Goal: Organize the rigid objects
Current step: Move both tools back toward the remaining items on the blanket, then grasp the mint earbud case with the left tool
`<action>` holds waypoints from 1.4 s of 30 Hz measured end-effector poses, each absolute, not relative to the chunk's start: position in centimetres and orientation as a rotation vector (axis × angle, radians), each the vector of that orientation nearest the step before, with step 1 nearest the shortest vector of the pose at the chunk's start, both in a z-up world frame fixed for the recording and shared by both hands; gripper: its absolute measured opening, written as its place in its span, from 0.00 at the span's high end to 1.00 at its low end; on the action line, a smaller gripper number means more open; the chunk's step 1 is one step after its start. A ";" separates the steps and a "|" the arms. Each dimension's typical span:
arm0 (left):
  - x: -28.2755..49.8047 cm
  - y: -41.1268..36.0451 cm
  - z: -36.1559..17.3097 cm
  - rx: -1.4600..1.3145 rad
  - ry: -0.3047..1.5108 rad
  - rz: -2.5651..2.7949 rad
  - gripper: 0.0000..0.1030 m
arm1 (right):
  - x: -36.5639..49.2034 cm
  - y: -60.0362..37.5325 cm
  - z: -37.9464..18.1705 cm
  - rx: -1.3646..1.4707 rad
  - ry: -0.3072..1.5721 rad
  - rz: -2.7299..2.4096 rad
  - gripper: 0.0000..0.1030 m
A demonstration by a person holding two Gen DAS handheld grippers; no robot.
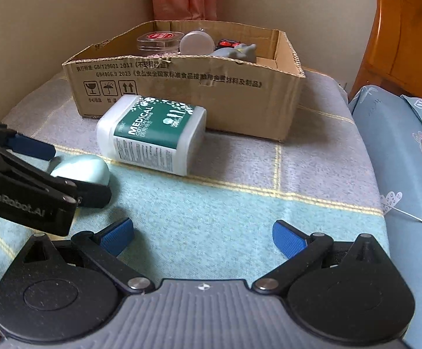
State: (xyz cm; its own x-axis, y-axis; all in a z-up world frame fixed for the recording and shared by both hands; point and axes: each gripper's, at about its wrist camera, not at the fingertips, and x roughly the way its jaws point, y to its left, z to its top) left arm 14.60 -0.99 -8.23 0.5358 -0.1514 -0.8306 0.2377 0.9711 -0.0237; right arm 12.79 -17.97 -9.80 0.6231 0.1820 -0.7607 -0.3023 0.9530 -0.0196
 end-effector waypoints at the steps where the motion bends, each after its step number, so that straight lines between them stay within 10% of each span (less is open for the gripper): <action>1: 14.5 -0.8 -8.2 0.095 0.976 -0.229 0.06 | 12.8 -18.0 -9.8 -0.151 0.854 0.279 0.00; 36: 13.9 7.2 -8.3 -0.030 0.973 -0.060 0.06 | 16.5 -13.3 -10.1 -0.107 0.822 0.203 0.00; 42: 14.1 5.9 -7.9 -0.003 0.930 -0.053 0.34 | 16.4 -13.4 -10.4 -0.110 0.807 0.211 0.00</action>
State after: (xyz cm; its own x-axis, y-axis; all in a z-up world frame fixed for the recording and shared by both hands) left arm 14.11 5.89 -7.94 0.5966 -0.0471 -0.8011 0.0447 0.9987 -0.0253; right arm 16.39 -13.45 -10.39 0.6725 0.1449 -0.7258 -0.2288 0.9733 -0.0177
